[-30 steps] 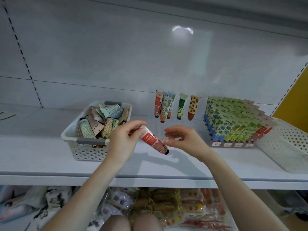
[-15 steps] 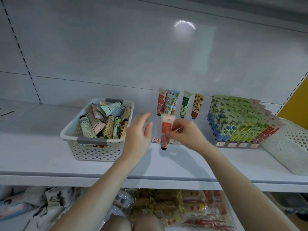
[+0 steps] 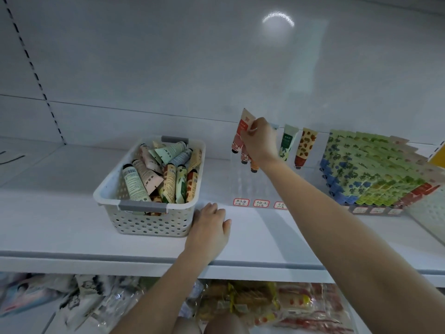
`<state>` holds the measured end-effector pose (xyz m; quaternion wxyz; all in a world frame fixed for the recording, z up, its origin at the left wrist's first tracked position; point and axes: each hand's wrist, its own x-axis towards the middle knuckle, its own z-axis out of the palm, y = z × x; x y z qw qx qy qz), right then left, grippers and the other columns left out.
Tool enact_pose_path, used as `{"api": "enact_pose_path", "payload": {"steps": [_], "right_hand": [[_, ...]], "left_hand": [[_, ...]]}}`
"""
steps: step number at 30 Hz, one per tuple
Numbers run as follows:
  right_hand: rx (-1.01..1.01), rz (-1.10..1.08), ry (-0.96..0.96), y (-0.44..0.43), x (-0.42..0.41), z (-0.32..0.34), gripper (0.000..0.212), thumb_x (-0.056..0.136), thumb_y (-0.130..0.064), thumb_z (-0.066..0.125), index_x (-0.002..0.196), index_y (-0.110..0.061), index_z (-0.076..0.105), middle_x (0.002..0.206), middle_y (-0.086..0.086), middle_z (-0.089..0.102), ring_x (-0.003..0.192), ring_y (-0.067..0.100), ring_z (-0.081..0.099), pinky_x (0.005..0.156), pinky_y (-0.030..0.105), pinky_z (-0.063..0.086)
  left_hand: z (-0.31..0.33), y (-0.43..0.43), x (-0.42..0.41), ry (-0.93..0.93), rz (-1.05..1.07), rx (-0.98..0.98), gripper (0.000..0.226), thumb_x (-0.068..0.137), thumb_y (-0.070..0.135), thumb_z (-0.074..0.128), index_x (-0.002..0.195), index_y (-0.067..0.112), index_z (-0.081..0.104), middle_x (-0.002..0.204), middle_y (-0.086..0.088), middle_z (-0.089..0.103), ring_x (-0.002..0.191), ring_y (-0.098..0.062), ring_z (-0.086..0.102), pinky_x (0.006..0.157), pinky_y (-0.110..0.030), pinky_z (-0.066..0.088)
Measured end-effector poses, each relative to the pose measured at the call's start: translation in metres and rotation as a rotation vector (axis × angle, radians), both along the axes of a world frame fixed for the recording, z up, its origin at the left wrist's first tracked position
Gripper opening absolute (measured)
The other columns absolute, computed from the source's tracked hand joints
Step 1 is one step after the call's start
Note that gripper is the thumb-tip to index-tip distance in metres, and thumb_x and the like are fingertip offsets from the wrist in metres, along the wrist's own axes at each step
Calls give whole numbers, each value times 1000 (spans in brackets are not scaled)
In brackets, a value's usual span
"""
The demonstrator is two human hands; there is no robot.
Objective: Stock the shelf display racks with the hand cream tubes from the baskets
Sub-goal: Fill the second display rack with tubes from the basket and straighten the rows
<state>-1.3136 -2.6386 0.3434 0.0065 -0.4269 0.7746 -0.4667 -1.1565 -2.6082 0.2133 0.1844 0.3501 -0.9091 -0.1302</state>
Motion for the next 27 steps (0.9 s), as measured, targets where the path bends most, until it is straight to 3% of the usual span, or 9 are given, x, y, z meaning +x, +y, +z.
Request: {"api": "enact_pose_path", "payload": {"steps": [3,9,15,18,21,25,27], "right_hand": [[69,-23,41,-14,0,-12,16,90,-7,42,96,2,53,83,19,64,64,32,61,37,26,38],[98,-44,37,-19,-6,-14,16,88,-4,42,92,3,56,83,19,65,66,34,64,43,30,42],[174,-16,86,-19,-7,-15,14,91,-5,45,89,0,58,76,11,60,60,27,60,32,23,35],[183,-7,102,-19,-10,-12,15,90,-7,48,76,-5,54,63,4,52,50,14,48,42,24,35],[147,-32,108,-20,-14,-7,24,87,-7,49,64,-9,44,62,5,48,52,17,46,44,24,33],[152,-43,153,-24,-15,-4,14,88,-6,47,74,-4,50,72,12,54,63,24,51,54,28,40],[176,-50,177,-28,-15,-4,18,89,-6,47,71,-5,49,75,14,54,65,24,50,52,26,38]], "left_hand": [[-2,-1,0,16,-4,-3,19,98,31,35,86,17,39,102,-3,49,101,-17,44,92,-30,36],[-4,-3,-1,8,4,-11,22,98,32,35,90,14,46,103,-3,49,102,-16,44,93,-29,36],[-4,-4,-2,-8,5,-11,25,98,33,34,96,13,50,104,-1,48,103,-16,44,93,-28,36],[-4,-4,-1,-1,5,-3,21,98,32,34,89,16,44,101,-1,47,101,-16,44,92,-29,36],[-3,-3,-1,1,3,-2,20,97,32,35,87,16,42,100,-2,48,101,-17,44,92,-30,37],[-2,-2,0,6,6,-5,20,97,32,35,84,18,37,98,-1,47,98,-16,44,90,-30,37],[-3,-2,-1,6,11,-8,20,97,32,35,86,17,41,99,-1,48,98,-16,45,90,-29,38]]}}
